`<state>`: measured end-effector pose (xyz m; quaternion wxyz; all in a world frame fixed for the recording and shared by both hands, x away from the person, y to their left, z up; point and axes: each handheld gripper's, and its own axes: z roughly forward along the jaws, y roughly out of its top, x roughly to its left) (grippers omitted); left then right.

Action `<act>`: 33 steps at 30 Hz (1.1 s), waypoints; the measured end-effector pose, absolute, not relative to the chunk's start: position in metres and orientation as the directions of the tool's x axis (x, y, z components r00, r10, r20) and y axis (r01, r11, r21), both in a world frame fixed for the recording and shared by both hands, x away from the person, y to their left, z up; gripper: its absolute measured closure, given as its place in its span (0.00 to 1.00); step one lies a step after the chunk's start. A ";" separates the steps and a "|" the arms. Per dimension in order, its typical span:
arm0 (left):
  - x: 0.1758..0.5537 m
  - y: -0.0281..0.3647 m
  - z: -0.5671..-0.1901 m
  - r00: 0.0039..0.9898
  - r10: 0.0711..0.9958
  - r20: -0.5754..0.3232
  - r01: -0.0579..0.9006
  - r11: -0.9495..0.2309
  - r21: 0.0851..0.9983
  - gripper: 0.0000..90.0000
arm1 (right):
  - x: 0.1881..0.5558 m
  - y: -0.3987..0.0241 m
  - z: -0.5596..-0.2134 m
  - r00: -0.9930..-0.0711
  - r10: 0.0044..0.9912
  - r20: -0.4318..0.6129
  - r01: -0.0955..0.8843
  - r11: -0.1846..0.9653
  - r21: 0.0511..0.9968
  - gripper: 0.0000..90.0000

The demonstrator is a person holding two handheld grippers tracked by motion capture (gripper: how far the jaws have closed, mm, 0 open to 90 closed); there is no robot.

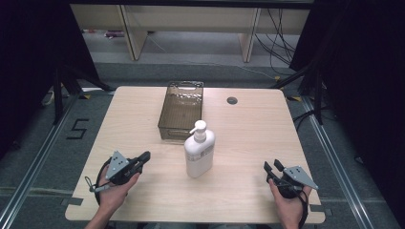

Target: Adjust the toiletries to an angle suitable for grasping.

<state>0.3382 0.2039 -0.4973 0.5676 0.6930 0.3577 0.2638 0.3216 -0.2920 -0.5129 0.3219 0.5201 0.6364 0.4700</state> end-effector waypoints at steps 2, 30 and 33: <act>0.335 0.199 -0.495 0.625 0.781 -0.024 0.191 -0.123 0.974 1.00 | 0.322 -0.292 -0.513 -0.245 0.967 0.072 0.361 0.022 0.932 0.63; 0.318 0.097 -0.463 0.809 0.587 0.035 0.118 -0.221 0.968 1.00 | 0.322 -0.292 -0.514 -0.251 0.964 0.087 0.350 0.006 0.937 0.63; 0.324 0.093 -0.462 0.803 0.595 0.036 0.125 -0.226 0.966 1.00 | 0.322 -0.292 -0.513 -0.252 0.963 0.094 0.358 0.003 0.934 0.63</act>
